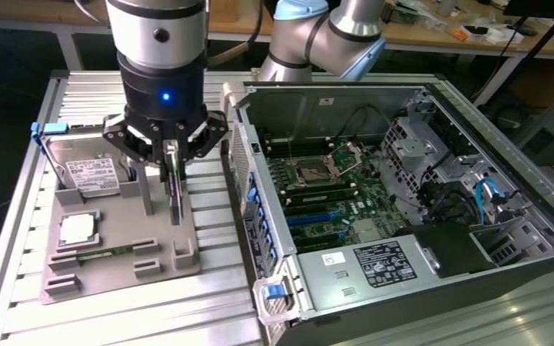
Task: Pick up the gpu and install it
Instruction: 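Pick up the gpu and move the gpu toward the slot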
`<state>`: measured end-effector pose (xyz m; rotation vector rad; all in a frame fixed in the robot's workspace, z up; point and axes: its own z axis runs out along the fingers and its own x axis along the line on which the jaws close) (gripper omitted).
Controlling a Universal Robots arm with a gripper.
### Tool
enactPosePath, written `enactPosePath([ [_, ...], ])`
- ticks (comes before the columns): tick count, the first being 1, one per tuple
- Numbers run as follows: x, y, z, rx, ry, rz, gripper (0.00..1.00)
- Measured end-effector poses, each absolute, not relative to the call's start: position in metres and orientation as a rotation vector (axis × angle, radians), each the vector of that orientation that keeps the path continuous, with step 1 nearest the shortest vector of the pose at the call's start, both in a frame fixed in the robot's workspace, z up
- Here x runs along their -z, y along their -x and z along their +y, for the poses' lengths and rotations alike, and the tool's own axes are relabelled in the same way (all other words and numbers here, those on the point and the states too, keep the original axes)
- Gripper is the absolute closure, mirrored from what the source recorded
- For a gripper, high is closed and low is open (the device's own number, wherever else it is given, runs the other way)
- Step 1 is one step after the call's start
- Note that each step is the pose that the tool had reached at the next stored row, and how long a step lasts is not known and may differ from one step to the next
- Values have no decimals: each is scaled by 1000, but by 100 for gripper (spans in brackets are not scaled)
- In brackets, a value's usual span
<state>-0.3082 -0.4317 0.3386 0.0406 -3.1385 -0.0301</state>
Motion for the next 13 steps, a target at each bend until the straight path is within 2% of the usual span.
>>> enactPosePath([
  [13, -400, 308, -432, 12, -41, -3139, 73],
])
